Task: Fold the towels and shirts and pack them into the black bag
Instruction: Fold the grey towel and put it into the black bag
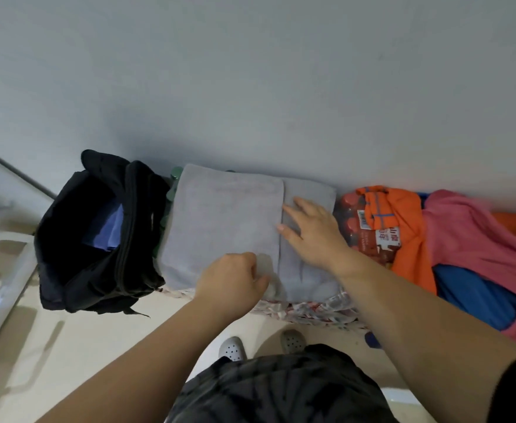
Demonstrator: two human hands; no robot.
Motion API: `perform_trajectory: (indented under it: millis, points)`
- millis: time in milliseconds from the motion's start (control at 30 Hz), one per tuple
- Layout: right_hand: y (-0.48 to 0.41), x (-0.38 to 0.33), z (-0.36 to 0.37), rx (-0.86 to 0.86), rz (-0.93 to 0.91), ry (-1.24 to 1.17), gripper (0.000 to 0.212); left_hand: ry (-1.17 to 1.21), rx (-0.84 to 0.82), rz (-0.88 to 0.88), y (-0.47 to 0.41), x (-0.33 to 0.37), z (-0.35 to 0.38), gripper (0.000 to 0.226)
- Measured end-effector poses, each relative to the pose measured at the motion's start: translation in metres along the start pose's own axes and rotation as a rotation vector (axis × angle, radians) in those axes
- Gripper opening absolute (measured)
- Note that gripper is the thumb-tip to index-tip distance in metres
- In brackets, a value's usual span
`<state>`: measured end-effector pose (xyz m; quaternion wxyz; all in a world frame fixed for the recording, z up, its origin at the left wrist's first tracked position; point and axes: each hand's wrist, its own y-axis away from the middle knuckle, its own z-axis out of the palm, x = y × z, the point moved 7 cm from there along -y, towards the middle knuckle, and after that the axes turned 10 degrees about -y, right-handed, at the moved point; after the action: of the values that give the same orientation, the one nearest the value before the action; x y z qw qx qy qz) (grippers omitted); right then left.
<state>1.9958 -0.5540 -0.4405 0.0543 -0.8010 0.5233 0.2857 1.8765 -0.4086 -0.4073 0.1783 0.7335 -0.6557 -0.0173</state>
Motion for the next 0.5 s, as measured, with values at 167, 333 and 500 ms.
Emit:
perform_trajectory:
  millis: [167, 333, 500]
  points:
    - [-0.006, 0.003, -0.007, -0.04, -0.106, -0.037, 0.076, -0.075, 0.002, -0.088, 0.0, 0.032, 0.014, 0.042]
    - [-0.02, -0.006, -0.011, -0.081, -0.167, 0.009, 0.065, -0.148, 0.025, -0.242, 0.01, 0.04, 0.023, 0.046]
    - [-0.033, -0.01, -0.015, -0.134, -0.165, 0.033, 0.069, -0.225, 0.001, -0.341, 0.008, 0.044, 0.026, 0.03]
